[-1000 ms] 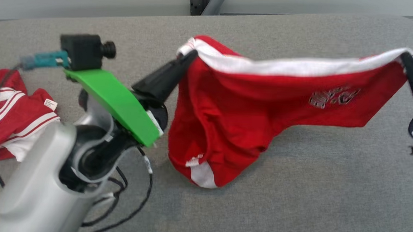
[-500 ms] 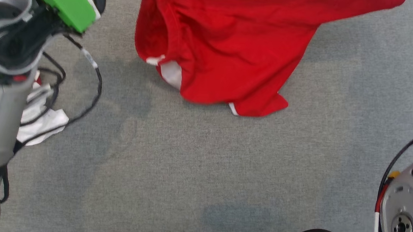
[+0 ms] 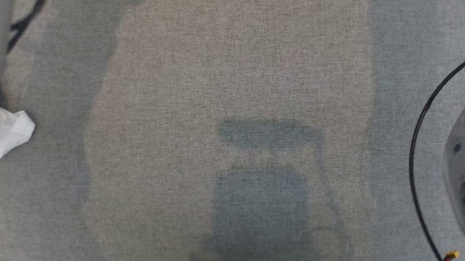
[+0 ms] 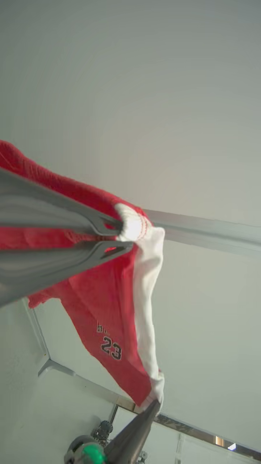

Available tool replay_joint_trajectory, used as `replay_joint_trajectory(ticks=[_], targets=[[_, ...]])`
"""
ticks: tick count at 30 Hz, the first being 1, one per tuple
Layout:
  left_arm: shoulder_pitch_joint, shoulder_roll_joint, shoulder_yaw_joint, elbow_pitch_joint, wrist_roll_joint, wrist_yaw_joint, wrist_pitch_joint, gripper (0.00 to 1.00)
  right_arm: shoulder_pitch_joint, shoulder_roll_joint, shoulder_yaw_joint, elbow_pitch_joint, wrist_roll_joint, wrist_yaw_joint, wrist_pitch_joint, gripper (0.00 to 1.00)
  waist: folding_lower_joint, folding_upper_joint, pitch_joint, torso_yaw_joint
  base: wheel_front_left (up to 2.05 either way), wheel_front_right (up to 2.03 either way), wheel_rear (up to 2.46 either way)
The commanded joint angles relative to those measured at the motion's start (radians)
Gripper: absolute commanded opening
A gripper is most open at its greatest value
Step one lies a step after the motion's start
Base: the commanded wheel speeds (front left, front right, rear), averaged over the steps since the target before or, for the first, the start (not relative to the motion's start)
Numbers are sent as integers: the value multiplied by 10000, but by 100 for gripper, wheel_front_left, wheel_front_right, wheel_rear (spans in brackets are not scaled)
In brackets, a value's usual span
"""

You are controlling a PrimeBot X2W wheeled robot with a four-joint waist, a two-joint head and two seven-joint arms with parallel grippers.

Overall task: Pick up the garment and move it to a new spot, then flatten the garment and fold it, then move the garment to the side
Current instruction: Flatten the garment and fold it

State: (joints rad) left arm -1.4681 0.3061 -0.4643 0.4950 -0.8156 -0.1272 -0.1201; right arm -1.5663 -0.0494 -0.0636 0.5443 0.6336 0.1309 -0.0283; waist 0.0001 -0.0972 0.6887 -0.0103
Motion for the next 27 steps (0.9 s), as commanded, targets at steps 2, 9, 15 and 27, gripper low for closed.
replay_joint_trajectory(ticks=[2,9,15,27], targets=[[931,546,-1217,-620,-505,-46,-837,0,1819,-7,1232,-898,915,-3,-216,0,-1,-3,553,-363,0,0,0],[4698,2060,-2560,-2922,-1177,-35,-1458,0,7773,-1457,2226,-4155,3208,0,-36,0,-1,-3,-88,-349,0,0,0],[7868,2002,-1839,-4337,-705,-35,-1449,0,10995,-2571,1994,-5213,4242,0,-85,0,-1,-3,-916,-265,0,0,0],[13183,-69,-395,-4900,131,-35,-1455,0,15235,-3960,1425,-6010,4717,-3,259,0,-1,-3,-3258,115,0,0,0]])
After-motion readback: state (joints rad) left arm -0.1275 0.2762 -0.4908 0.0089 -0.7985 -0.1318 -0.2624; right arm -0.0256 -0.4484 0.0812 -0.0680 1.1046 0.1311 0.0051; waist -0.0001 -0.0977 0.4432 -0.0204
